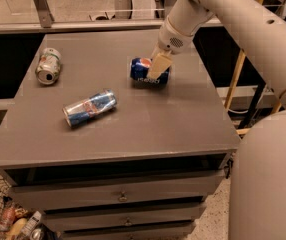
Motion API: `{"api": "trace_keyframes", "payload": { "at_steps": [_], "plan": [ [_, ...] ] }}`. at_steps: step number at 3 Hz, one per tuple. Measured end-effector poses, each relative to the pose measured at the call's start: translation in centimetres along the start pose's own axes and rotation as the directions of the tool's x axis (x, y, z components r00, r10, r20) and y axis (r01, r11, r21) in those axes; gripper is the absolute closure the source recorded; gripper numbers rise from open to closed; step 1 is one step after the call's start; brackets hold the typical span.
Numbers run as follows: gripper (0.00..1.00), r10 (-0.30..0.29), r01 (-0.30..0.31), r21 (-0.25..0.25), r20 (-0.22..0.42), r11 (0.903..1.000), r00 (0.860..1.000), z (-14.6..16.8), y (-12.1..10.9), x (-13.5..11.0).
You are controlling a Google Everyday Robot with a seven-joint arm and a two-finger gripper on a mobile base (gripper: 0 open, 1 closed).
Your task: Move pepsi can near 7up can
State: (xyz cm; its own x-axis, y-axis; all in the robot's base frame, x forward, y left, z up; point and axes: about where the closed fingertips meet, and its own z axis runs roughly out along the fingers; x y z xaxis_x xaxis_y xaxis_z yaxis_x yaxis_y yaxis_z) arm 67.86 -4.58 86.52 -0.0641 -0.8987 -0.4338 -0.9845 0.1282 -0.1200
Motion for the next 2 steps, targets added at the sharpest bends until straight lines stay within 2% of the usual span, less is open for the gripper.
{"api": "trace_keyframes", "payload": {
  "at_steps": [1,2],
  "plan": [
    [1.00,-0.116,0.116,0.009,0.002,0.9933,0.993,1.1,-0.1,-4.1],
    [1.00,-0.273,0.274,0.049,-0.025,0.9606,0.962,0.3,0.1,-9.5]
  ]
}}
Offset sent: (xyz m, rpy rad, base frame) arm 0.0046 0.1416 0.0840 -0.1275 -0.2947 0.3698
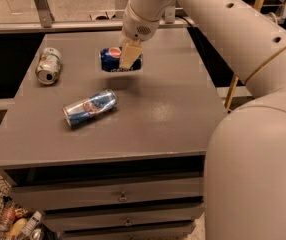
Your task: Move pepsi can near 7up can
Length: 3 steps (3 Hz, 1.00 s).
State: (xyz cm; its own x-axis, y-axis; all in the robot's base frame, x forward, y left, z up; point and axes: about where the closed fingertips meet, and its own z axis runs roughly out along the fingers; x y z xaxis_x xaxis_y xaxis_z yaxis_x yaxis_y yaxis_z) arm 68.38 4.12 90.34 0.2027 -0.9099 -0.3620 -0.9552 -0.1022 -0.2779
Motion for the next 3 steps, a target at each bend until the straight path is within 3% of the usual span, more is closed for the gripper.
{"api": "trace_keyframes", "payload": {
  "at_steps": [1,2,3],
  "plan": [
    [1.00,-0.100,0.101,0.011,-0.040,0.9948,0.994,0.4,-1.3,-3.4],
    [1.00,-0.176,0.175,-0.020,-0.056,0.9844,0.983,1.8,-2.5,-5.7],
    [1.00,-0.246,0.239,-0.105,-0.062,0.9654,0.967,5.5,-3.6,-7.2]
  ]
}}
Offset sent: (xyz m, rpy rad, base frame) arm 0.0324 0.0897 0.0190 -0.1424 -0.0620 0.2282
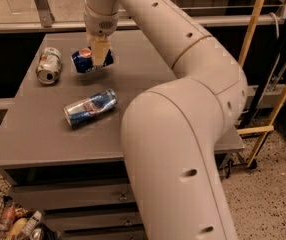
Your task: Move pepsi can near 7up can
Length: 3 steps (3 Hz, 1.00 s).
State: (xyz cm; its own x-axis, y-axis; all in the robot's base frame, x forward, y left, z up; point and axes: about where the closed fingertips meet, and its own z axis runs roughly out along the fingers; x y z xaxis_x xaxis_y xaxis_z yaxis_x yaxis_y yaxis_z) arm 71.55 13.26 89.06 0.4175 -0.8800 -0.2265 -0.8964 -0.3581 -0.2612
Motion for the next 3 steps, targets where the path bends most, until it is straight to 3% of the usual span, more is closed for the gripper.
{"api": "trace_keyframes", "payload": {
  "at_steps": [2,3],
  "plan": [
    [1.00,-0.110,0.111,-0.044,0.004,0.9929,0.994,3.2,-1.8,-3.5],
    [0.81,-0.124,0.125,-0.057,0.007,0.9906,0.992,4.4,-2.3,-4.3]
  ]
}}
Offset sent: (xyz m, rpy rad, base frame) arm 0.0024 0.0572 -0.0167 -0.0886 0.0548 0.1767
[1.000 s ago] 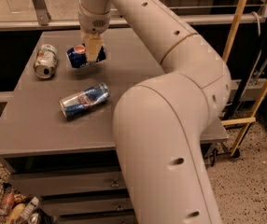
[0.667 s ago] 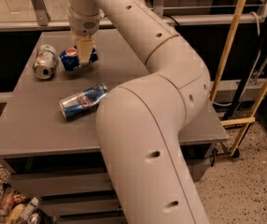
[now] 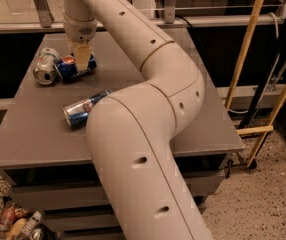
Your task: Move pepsi can near 7up can
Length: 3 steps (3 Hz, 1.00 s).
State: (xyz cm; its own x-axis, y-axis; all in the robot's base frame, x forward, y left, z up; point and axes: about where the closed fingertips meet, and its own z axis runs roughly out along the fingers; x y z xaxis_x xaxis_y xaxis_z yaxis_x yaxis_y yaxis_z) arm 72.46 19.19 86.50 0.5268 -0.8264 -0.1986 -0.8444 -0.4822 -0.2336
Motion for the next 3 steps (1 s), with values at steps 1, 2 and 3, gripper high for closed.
{"api": "trace_keyframes", "payload": {
  "at_steps": [1,2,3],
  "plan": [
    [0.59,0.000,0.000,0.024,0.006,0.9997,1.000,0.4,-0.7,-0.2],
    [0.35,-0.001,0.001,0.041,0.011,0.9992,1.000,0.8,-1.3,-0.3],
    [0.04,-0.002,0.001,0.056,0.016,0.9984,1.000,1.4,-1.9,-0.5]
  ]
}}
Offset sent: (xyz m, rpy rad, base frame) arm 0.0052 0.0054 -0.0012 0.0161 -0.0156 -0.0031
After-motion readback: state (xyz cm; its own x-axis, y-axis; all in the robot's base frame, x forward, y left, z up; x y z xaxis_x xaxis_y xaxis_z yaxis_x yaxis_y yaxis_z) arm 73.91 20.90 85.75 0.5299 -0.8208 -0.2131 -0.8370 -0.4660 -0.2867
